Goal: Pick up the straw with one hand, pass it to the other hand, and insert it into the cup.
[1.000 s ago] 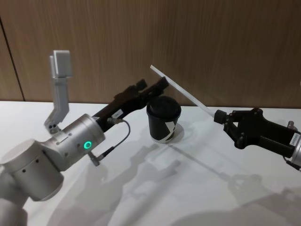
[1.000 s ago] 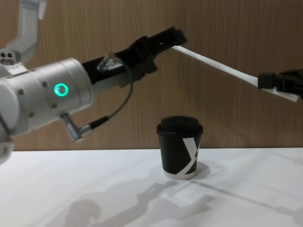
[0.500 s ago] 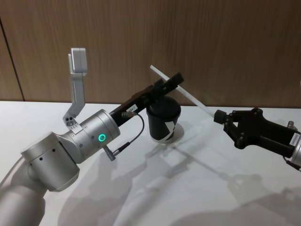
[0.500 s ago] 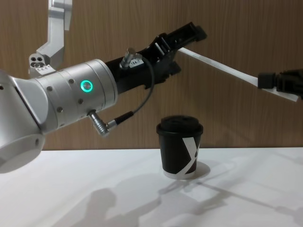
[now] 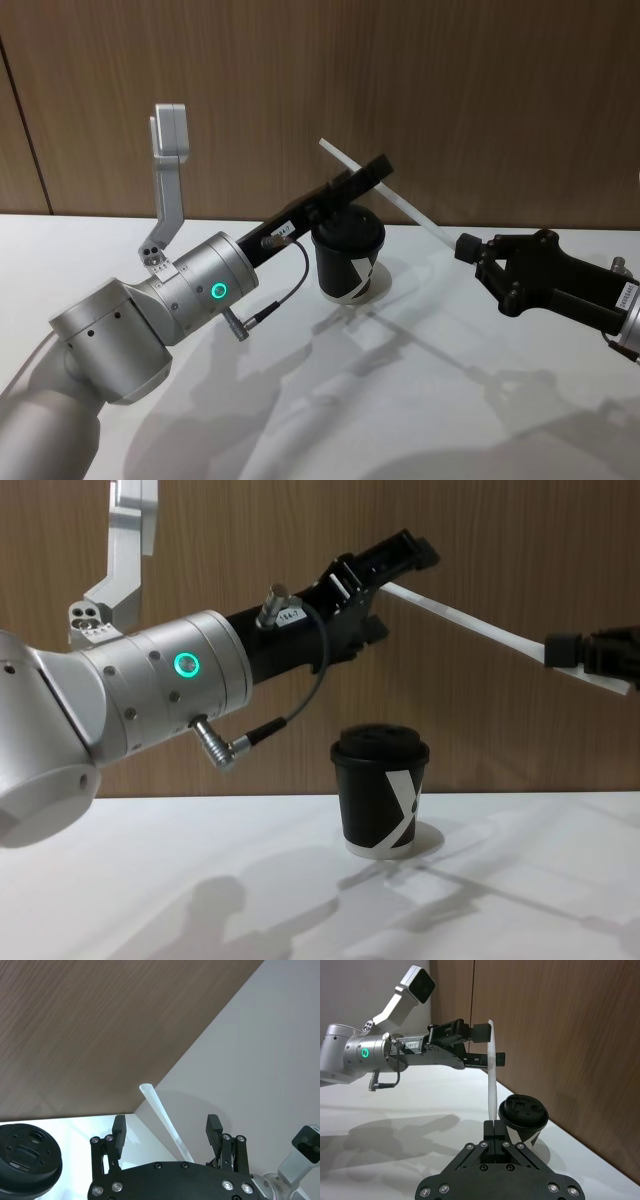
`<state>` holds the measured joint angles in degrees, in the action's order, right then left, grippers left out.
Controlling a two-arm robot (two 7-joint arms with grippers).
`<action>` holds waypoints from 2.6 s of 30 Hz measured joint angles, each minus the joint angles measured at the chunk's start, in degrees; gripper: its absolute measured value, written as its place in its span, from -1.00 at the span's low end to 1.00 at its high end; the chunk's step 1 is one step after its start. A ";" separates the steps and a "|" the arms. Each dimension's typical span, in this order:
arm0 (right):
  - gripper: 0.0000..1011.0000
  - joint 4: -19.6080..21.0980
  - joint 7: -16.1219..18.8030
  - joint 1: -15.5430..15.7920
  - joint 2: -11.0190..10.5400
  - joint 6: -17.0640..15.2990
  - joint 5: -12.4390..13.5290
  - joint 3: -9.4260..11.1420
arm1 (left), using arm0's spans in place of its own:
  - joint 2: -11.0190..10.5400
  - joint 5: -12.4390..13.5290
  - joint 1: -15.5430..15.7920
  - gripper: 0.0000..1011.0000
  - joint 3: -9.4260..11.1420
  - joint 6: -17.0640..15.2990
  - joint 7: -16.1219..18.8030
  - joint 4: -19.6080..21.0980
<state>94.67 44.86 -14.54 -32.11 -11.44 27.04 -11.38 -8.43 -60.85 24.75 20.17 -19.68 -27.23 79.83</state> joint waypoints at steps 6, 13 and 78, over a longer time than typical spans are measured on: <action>-0.99 0.00 0.00 0.00 0.00 0.00 0.00 0.00 | 0.00 -0.45 0.21 0.98 0.24 -0.01 -0.03 -0.47; -0.99 0.00 0.00 0.00 0.00 0.00 0.00 0.00 | 0.13 -0.90 0.64 0.98 0.56 0.39 -0.71 -1.26; -0.69 0.01 0.00 0.00 0.01 0.00 0.00 0.00 | 0.08 -1.83 1.88 -0.99 1.51 1.83 -2.79 -3.14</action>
<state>94.68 44.85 -14.54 -32.11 -11.44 27.04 -11.38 -8.35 -62.67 26.63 21.68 -17.85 -30.03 76.70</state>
